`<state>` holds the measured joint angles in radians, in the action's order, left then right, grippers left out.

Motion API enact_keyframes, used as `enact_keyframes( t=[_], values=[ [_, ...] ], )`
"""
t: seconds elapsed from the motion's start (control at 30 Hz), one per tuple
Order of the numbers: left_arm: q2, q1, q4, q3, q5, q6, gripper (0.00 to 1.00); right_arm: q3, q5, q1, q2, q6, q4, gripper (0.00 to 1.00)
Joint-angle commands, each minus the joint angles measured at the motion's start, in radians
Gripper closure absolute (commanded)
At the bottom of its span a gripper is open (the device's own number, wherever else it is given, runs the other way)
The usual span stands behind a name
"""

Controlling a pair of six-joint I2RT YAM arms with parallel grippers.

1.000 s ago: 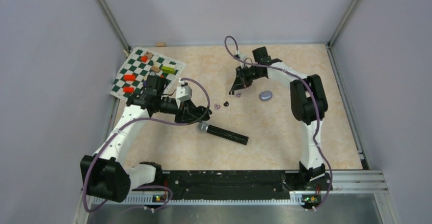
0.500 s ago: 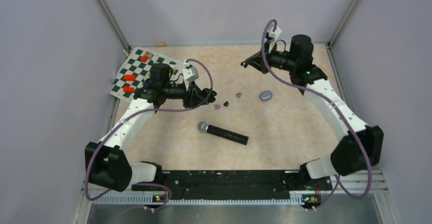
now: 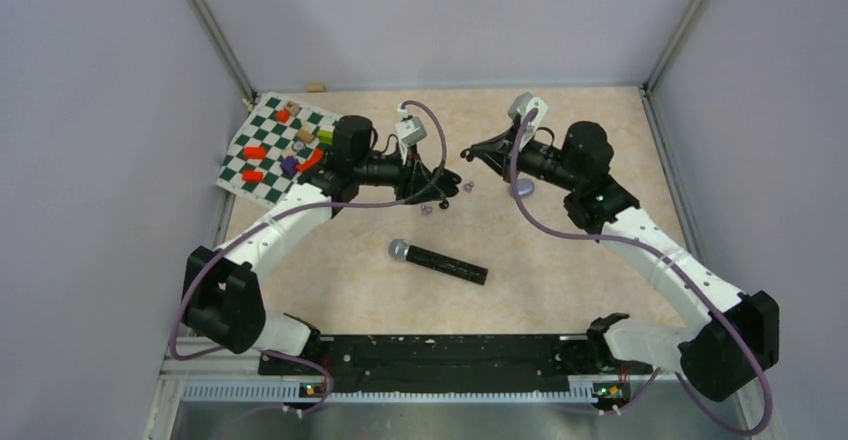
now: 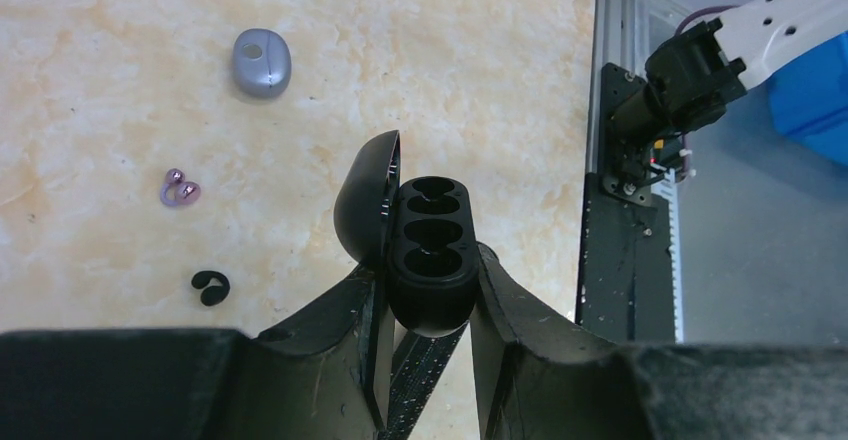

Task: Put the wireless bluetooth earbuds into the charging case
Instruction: Pick up the earbud from the center of the board, then place the earbud in the charging case.

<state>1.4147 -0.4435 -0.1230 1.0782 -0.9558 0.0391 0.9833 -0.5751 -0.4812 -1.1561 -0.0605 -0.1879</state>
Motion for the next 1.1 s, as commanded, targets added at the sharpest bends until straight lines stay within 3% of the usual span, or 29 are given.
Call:
enact_keyframes(
  t=[0.0,0.2,1.07],
  values=[
    [-0.005,0.002,0.114,0.043,-0.009,-0.138,1.00,-0.015,0.063,-0.012,0.033,-0.034,-0.062,1.00],
    [-0.006,0.000,0.191,0.007,-0.033,-0.184,1.00,-0.030,0.038,-0.036,0.033,-0.038,-0.069,1.00],
    [0.000,-0.027,0.200,0.002,-0.103,-0.196,1.00,-0.044,-0.012,-0.131,-0.015,-0.101,-0.056,1.00]
  ],
)
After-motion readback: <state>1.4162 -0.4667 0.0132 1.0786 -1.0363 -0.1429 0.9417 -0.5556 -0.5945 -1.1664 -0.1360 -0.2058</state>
